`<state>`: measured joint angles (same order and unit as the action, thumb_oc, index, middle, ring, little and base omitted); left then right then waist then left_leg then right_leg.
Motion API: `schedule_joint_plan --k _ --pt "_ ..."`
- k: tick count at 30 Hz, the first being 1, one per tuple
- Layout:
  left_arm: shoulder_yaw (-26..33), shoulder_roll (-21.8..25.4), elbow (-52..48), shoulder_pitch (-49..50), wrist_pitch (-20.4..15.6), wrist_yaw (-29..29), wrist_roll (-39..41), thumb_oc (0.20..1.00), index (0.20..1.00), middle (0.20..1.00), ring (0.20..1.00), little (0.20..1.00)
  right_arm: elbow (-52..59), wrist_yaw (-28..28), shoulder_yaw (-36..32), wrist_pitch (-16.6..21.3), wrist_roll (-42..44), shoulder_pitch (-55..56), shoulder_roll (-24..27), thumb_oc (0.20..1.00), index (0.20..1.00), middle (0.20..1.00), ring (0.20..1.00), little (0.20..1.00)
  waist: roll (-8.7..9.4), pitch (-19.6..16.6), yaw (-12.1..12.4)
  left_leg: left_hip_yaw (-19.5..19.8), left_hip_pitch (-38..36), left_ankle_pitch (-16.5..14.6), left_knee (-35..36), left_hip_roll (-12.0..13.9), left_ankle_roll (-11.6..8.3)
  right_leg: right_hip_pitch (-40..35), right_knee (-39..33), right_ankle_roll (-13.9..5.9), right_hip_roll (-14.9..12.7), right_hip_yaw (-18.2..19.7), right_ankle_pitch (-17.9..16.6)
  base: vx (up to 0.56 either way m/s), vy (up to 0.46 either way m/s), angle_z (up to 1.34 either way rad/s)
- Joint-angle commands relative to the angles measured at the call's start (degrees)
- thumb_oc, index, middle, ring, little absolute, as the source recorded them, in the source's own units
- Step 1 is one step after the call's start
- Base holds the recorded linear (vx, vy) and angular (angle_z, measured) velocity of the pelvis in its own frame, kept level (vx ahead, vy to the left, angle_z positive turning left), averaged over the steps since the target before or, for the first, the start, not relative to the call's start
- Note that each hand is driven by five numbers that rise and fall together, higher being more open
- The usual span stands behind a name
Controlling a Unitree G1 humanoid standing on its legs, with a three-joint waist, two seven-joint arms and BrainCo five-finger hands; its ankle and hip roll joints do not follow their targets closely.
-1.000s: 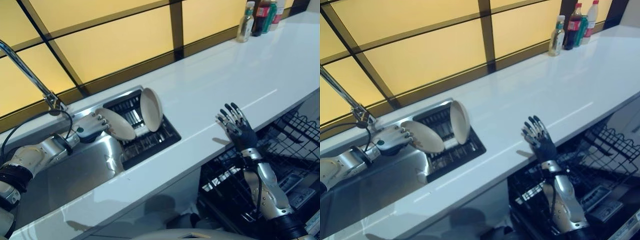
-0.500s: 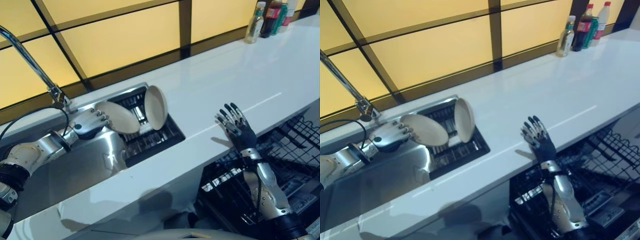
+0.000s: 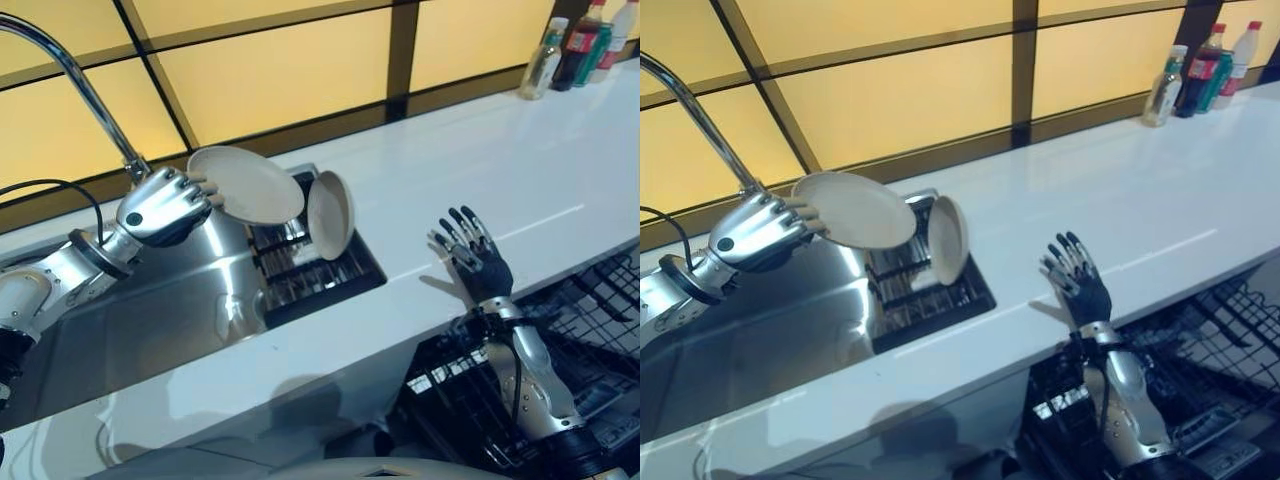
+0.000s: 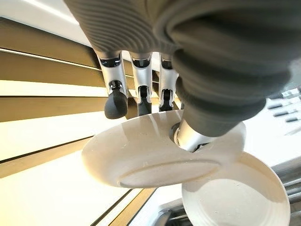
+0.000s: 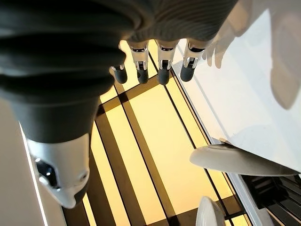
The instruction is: Pick up plates and place into dishwasher.
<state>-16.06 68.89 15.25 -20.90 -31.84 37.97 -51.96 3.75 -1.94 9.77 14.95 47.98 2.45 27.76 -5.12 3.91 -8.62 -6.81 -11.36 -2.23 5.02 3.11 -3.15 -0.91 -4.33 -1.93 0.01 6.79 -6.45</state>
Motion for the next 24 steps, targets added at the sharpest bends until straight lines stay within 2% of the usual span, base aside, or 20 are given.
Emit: schedule_joint_plan --k 1,3,5,8,10,18,24 --pt "6.3 3.3 -0.3 2.3 0.2 2.7 9.6 0.2 0.2 0.2 0.2 0.2 3.7 0.3 1.1 3.8 1.1 -1.6 0.2 1.0 1.0 1.0 1.0 1.0 2.01 -4.0 0.0 -0.2 6.5 2.3 -0.4 -2.0 2.81 0.1 4.0 -4.85 -1.9 -3.8 4.9 -0.03 0.008 0.04" --pt "8.6 1.3 -0.5 3.9 -0.9 1.6 13.9 0.2 0.2 0.2 0.2 0.2 3.6 0.1 1.0 4.0 0.9 -1.6 0.0 1.0 1.0 1.0 1.0 1.0 2.17 -4.0 0.2 0.1 6.6 2.3 -0.4 -2.1 2.8 0.0 3.9 -4.76 -1.9 -3.8 5.0 -0.03 0.011 0.06" --pt "11.8 -2.2 -1.6 5.5 -3.5 -1.8 21.8 0.2 0.2 0.2 0.2 0.2 3.7 0.1 0.5 4.1 0.2 -1.4 -0.5 1.0 1.0 1.0 1.0 1.0 2.46 -4.0 0.4 0.3 6.6 2.3 -0.4 -2.1 2.82 0.0 4.0 -4.62 -1.9 -3.9 5.1 -0.03 0.016 0.06" --pt "15.9 -7.4 -4.8 7.5 -5.2 -7.2 27.9 0.2 0.2 0.2 0.2 0.2 3.4 0.5 0.0 4.6 -0.8 -1.5 -1.5 1.0 1.0 1.0 1.0 1.0 2.81 -4.0 0.7 0.8 6.7 2.3 -0.4 -2.2 2.85 0.0 4.0 -4.44 -1.8 -3.9 5.3 -0.03 0.012 0.03" --pt "18.3 -12.9 -8.4 8.5 -6.0 -14.2 34.2 0.2 0.2 0.2 0.2 0.2 3.4 0.9 -1.3 4.6 -1.7 -1.7 -2.6 1.0 1.0 1.0 1.0 1.0 3.28 -4.3 1.1 1.2 6.8 2.3 -0.3 -2.3 2.85 -0.1 3.9 -4.32 -1.8 -4.0 5.4 -0.04 0.01 0.01" --pt "21.1 -24.6 -17.9 10.1 -4.7 -30.9 53.7 0.2 0.2 0.2 0.2 0.2 4.3 2.1 -4.8 4.5 -5.9 -2.6 -4.5 1.0 1.0 1.0 1.0 1.0 3.99 -4.6 1.6 2.0 6.8 2.1 -0.1 -2.4 2.98 -0.2 3.9 -4.11 -1.9 -4.2 5.5 -0.02 0.006 0.01" --pt "19.0 -28.2 -24.7 8.4 -1.8 -39.3 61.8 0.2 0.2 0.2 0.2 0.2 5.0 7.3 -6.9 6.6 -15.0 -5.1 -3.4 1.0 1.0 1.0 1.0 1.0 3.96 -4.6 1.9 2.5 6.9 1.9 -0.1 -2.6 3.01 -0.3 3.8 -4.2 -2.1 -4.6 5.3 -0.05 0.018 0.04"
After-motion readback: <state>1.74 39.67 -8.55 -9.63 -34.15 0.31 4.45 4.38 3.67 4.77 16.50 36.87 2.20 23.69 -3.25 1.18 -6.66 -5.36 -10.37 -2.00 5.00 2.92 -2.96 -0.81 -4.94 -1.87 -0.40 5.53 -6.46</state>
